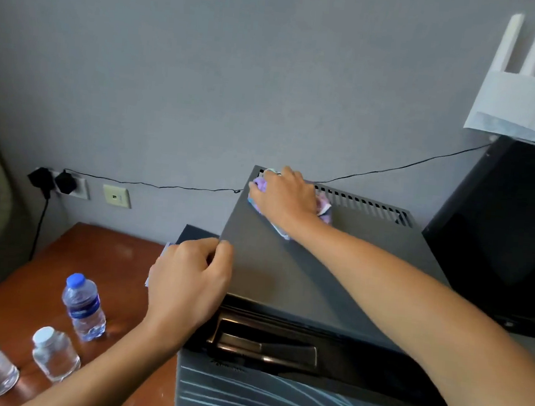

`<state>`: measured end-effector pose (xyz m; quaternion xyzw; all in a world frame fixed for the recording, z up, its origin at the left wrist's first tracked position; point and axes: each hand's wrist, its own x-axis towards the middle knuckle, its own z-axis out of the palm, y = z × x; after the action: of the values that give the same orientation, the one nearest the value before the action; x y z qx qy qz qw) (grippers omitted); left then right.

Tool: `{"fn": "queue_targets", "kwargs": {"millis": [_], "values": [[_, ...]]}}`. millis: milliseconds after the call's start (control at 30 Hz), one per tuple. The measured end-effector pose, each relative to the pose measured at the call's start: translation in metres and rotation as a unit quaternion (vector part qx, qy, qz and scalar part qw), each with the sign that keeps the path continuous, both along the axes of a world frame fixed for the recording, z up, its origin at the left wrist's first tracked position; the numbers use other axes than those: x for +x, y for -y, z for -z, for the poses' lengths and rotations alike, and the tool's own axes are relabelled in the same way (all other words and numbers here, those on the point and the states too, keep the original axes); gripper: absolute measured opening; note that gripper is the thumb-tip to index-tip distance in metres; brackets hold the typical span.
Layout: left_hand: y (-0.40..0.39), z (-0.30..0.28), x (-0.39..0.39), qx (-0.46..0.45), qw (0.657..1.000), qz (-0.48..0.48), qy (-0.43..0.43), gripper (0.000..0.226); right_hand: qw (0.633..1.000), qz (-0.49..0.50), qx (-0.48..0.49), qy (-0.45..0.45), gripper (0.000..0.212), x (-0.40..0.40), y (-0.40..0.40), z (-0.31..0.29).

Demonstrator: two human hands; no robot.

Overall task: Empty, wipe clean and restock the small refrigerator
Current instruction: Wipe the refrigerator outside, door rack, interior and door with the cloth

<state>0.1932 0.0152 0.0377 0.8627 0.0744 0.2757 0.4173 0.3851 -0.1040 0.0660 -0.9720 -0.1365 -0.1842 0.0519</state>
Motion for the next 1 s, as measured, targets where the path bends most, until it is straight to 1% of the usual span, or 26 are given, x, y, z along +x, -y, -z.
{"fn": "queue_targets", "kwargs": {"millis": [67,133,200,267,367,400,467,500,567,633,700,767,833,900,933,1000], "values": [[0.001,0.0,0.0,0.001,1.0,-0.014,-0.008,0.032,1.0,0.018,0.014,-0.016,0.03,0.047,0.009,-0.004],[0.002,-0.002,-0.001,-0.005,0.999,-0.03,-0.016,0.028,1.0,0.022,0.015,-0.012,0.028,0.075,0.012,-0.005],[0.004,-0.006,-0.001,-0.015,0.999,-0.032,-0.021,0.028,1.0,0.023,0.007,-0.01,0.03,0.086,0.012,-0.004],[0.004,-0.007,-0.002,-0.038,0.999,-0.022,-0.021,0.031,1.0,0.017,-0.008,-0.01,0.032,0.081,0.011,-0.005],[-0.002,0.002,-0.002,-0.038,0.999,-0.016,-0.006,0.036,0.999,-0.047,-0.002,-0.004,0.036,0.029,0.01,-0.007],[-0.003,0.004,-0.002,-0.037,0.999,-0.013,0.003,0.04,0.996,-0.084,-0.001,0.012,0.037,-0.001,0.012,-0.003],[-0.004,0.006,-0.001,-0.043,0.999,-0.017,0.021,0.047,0.985,-0.153,0.002,0.077,0.037,-0.069,0.019,0.006],[-0.004,0.005,-0.001,-0.047,0.998,-0.023,0.023,0.047,0.979,-0.176,-0.001,0.104,0.038,-0.1,0.024,0.011],[0.0,0.001,0.0,-0.052,0.998,-0.021,0.021,0.041,0.974,-0.197,-0.009,0.113,0.04,-0.144,0.039,0.016],[0.004,0.0,0.003,-0.042,0.999,-0.01,0.014,0.033,0.971,-0.203,-0.004,0.125,0.041,-0.156,0.051,0.016],[0.004,0.002,0.007,-0.051,0.999,-0.003,0.001,0.022,0.97,-0.207,-0.008,0.127,0.042,-0.15,0.051,0.014],[-0.002,0.007,0.014,-0.063,0.998,-0.001,-0.013,0.02,0.973,-0.2,-0.007,0.116,0.041,-0.134,0.04,0.014],[-0.006,0.013,0.018,-0.027,0.999,0.016,-0.016,0.021,0.979,-0.174,-0.004,0.109,0.039,-0.105,0.023,0.012],[-0.007,0.016,0.019,0.063,0.997,0.052,-0.007,0.018,0.983,-0.153,0.013,0.102,0.036,-0.068,0.003,0.008],[-0.006,0.017,0.019,0.117,0.99,0.075,-0.007,0.016,0.987,-0.14,0.016,0.082,0.036,-0.047,-0.006,0.006],[-0.004,0.02,0.02,0.206,0.97,0.123,-0.027,0.035,0.993,-0.107,0.004,0.048,0.037,-0.006,-0.014,0.004]]}}
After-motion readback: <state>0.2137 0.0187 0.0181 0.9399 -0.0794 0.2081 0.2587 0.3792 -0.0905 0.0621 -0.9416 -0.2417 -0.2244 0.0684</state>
